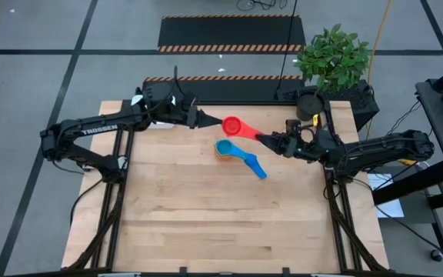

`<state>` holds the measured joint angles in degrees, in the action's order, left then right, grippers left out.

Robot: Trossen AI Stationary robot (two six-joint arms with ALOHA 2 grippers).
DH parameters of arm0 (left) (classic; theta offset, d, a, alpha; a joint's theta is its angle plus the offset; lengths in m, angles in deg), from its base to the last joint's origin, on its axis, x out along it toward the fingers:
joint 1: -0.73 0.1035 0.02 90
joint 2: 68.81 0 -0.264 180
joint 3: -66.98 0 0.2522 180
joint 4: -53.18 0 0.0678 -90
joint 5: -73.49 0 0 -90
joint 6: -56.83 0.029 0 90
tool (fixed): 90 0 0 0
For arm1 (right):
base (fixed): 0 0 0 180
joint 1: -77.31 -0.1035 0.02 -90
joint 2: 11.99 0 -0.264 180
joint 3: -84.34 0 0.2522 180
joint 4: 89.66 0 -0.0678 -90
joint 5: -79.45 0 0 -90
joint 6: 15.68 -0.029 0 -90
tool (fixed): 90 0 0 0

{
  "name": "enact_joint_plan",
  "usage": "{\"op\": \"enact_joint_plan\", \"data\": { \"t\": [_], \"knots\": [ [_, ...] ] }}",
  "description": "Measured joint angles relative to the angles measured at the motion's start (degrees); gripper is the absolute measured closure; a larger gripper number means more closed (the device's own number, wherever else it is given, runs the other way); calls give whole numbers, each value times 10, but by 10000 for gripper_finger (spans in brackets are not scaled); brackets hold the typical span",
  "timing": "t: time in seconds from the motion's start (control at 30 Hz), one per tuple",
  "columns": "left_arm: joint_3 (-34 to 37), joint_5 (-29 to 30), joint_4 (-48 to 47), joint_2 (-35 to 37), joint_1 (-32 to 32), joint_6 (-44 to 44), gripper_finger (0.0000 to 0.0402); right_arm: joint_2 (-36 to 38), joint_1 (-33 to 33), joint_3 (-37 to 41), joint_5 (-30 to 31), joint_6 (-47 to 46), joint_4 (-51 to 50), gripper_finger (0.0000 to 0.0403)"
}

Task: Nest measuring cups in basket
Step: Stack the red measuring cup into the light blue measuring cup

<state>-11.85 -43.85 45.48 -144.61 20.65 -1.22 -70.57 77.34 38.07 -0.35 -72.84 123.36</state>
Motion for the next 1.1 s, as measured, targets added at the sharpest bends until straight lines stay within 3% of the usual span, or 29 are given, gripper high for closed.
{"op": "enact_joint_plan", "data": {
  "t": [0.3, 0.43, 0.67, 0.87, 1.1],
  "knots": [
    [0, 80, -54, 19, -10, 39, 139, 0, 1, 0, 20, 3, -10, 400],
    [-1, 88, -123, 39, -4, 71, 74, -1, 0, 0, 49, -49, -79, 402],
    [0, 109, -229, 74, 3, 106, 51, -15, 9, 1, 77, -172, -205, 402],
    [0, 129, -279, 81, 3, 120, 51, -90, 19, 0, 75, -269, -188, 402],
    [0, 129, -283, 80, 2, 115, 50, -193, 19, 0, 62, -297, -86, 403]
  ]
}}
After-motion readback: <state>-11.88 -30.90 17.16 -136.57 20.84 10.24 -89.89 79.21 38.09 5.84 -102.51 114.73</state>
